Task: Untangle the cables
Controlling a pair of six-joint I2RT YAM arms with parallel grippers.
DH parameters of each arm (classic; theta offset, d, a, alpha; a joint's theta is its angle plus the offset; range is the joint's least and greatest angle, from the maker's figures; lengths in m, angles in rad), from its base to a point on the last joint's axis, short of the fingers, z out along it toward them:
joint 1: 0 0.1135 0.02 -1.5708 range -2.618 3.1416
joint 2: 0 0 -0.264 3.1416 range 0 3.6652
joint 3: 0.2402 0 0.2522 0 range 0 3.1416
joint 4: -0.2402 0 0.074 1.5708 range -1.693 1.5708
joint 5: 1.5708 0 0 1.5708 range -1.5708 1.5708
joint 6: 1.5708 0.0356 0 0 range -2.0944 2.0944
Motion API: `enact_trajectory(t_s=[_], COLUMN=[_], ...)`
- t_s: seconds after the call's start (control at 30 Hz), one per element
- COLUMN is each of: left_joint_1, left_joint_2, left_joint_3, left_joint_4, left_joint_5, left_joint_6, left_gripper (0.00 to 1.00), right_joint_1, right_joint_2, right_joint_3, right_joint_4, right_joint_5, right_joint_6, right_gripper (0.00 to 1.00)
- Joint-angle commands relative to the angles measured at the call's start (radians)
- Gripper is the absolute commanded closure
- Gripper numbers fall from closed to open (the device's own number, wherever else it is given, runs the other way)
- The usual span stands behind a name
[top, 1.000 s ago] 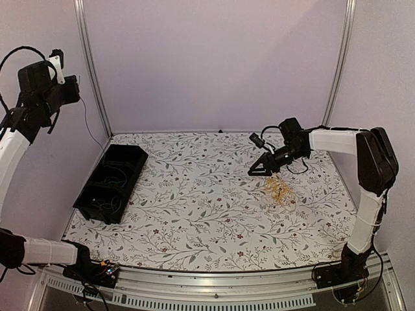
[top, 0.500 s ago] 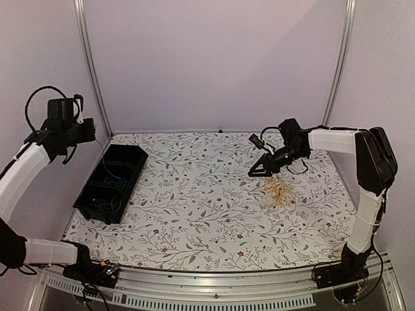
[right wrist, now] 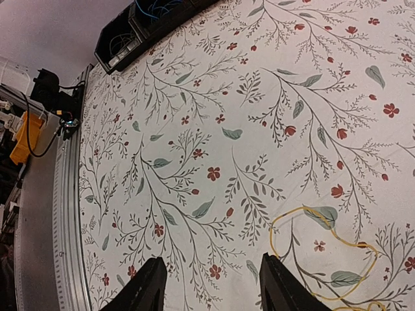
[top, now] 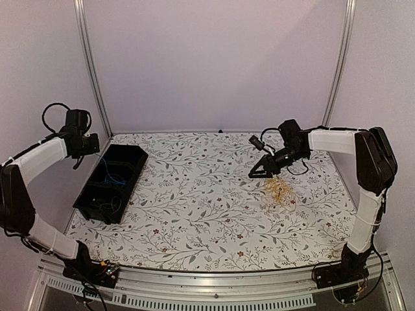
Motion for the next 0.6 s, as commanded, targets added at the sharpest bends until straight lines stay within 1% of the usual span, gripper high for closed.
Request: enact_trajectory(t_s=[0.0,0.07,0.23,0.27,0.57], left_joint_1=[0.028,0.028,0.020,0.014,-0.020], left_joint_2=[0.034,0.035,0.047,0.056,0.119], left_joint_3=[0.041,0.029,-0.036,-0.040,-0.064], left_joint_4=[-0.052,-0.049,0.031,0.031,-0.030], left_joint_5=[-0.148,-0.112,0.122,0.144,0.169], left_joint_6=[-0.020,-0.053,-0.080,-0.086,-0.106], left_gripper=[1.00,1.00,1.00,1.00,1.00], right_joint_1=[-0.004,-0.004,-0.004,-0.003,-0.004], right_joint_2=[-0.022,-0.026,-0.024,-0.024,-0.024], right_joint_3=[-0.032,-0.042,-0.045,-0.045,-0.063], right_joint_4=[-0.004,0.008,0.019,0.020,0.018], right_joint_5=[-0.008,-0.010,-0.018,-0.017,-0.019], right_joint_6=[-0.014,-0.010,0.005,0.005,-0.007], right_gripper=[0.47,0.47,0.47,0.47,0.47])
